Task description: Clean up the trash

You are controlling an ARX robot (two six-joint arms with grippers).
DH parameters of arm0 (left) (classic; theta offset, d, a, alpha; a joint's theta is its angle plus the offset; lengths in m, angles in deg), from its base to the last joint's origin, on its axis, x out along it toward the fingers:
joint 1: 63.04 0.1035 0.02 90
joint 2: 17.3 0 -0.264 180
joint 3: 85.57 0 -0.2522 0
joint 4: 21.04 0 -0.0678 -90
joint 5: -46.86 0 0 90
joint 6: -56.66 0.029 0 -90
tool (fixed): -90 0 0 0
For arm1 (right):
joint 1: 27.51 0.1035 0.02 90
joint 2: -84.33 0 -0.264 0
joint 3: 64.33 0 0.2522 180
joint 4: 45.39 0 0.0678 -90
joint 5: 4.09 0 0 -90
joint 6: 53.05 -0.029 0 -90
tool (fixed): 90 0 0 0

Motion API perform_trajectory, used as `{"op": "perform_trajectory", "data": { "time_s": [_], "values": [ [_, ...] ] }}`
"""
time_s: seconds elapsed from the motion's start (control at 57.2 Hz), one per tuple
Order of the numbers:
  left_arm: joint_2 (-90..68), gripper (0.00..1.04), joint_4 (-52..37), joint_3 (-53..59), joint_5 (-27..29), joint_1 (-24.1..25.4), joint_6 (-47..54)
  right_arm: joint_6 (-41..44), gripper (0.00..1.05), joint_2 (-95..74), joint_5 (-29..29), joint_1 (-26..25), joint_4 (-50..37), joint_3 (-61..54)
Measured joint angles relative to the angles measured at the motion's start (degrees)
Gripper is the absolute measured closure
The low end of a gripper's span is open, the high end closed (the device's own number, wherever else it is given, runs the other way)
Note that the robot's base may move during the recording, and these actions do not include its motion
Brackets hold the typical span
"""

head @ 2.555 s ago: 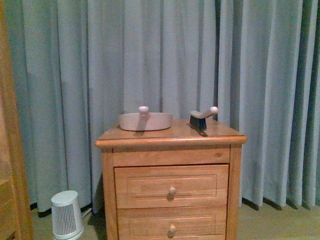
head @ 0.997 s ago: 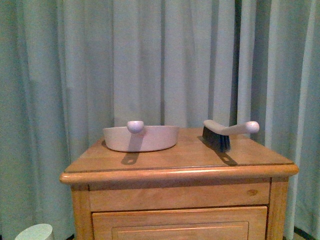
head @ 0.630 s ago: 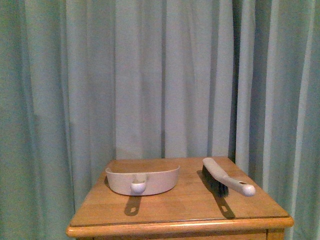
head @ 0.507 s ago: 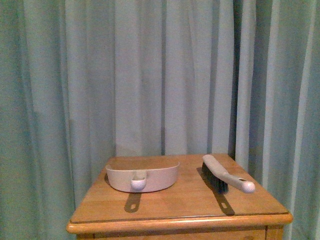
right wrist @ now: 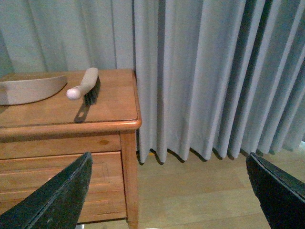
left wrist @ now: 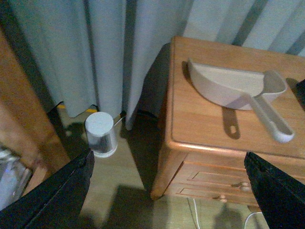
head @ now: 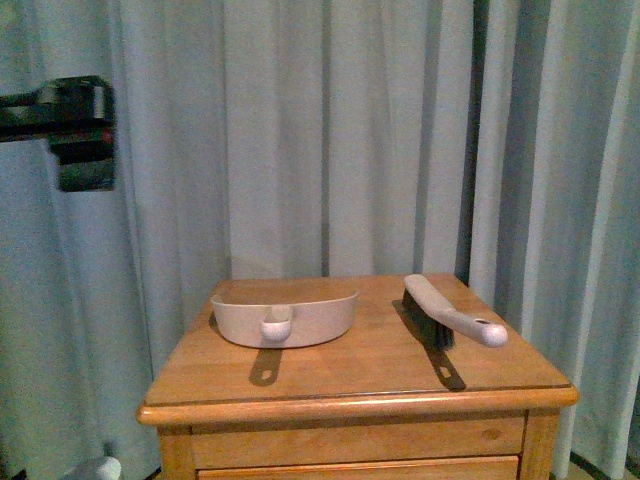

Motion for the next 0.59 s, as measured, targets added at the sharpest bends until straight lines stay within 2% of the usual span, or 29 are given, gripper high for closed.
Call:
{"op": "perform_trajectory", "data": {
  "time_s": [0.14,0.35,0.595],
  "values": [
    [-10.62,0.08,4.59,-10.58,4.07,-4.94,-0.46,0.00,0.07,0.00,0.00,0.00,0.00,0.00],
    [-22.40,0.08,8.90,-20.85,6.86,-11.72,-2.27,0.00,0.07,0.00,0.00,0.00,0.00,0.00],
    [-32.70,0.08,11.47,-29.16,7.02,-13.60,-4.20,0.00,0.07,0.00,0.00,0.00,0.00,0.00]
  ]
}}
